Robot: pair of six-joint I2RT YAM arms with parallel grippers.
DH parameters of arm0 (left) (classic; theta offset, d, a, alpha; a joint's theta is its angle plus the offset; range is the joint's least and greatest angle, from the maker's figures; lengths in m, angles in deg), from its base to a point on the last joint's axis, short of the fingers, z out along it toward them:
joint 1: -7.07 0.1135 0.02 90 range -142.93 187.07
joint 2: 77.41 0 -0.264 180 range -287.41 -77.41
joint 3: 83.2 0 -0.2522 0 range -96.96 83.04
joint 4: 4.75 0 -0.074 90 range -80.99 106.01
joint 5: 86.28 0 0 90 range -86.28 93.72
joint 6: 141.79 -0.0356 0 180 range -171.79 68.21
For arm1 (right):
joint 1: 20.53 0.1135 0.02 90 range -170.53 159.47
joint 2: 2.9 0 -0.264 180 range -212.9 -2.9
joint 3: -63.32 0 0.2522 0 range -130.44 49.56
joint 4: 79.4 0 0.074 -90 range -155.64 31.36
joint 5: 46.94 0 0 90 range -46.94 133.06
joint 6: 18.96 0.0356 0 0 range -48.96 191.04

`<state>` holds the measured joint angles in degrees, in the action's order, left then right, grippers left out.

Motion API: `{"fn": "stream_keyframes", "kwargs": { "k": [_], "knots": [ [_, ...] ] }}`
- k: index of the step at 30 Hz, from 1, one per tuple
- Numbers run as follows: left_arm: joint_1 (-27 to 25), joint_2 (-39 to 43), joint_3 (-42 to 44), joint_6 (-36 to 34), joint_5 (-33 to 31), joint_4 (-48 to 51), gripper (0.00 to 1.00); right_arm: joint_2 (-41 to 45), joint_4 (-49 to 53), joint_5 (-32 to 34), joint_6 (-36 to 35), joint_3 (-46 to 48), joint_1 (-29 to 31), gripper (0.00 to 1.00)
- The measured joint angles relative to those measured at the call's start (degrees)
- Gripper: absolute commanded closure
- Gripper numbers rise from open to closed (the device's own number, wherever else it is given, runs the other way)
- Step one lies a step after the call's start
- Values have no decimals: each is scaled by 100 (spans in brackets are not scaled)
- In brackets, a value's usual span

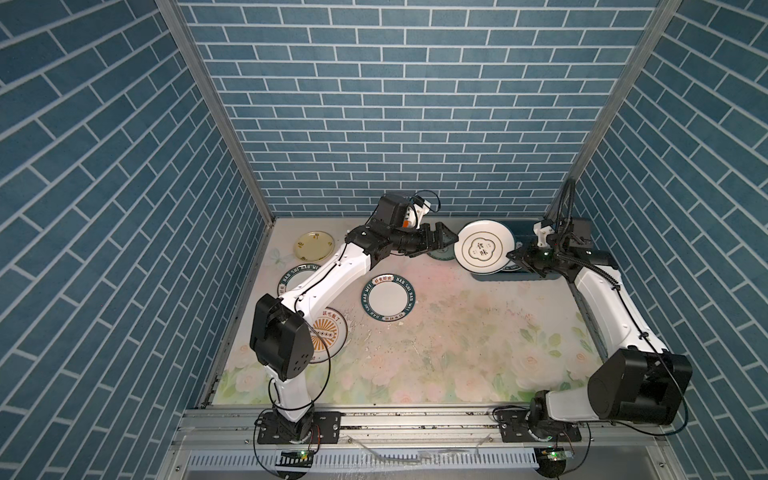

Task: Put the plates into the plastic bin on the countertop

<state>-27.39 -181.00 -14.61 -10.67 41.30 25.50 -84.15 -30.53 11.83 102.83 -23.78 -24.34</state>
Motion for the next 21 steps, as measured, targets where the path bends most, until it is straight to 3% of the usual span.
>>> {"fn": "stream_keyframes", "kwargs": {
  "k": [10, 21],
  "knots": [
    [-127, -1073, -669, 350, 260, -470, 0, -929, -590, 153, 299, -133, -785, 100],
    [-133, -1344, -938, 291, 363, -321, 0, -2583, -876, 544, 374, -1158, -1082, 100]
  ]
}}
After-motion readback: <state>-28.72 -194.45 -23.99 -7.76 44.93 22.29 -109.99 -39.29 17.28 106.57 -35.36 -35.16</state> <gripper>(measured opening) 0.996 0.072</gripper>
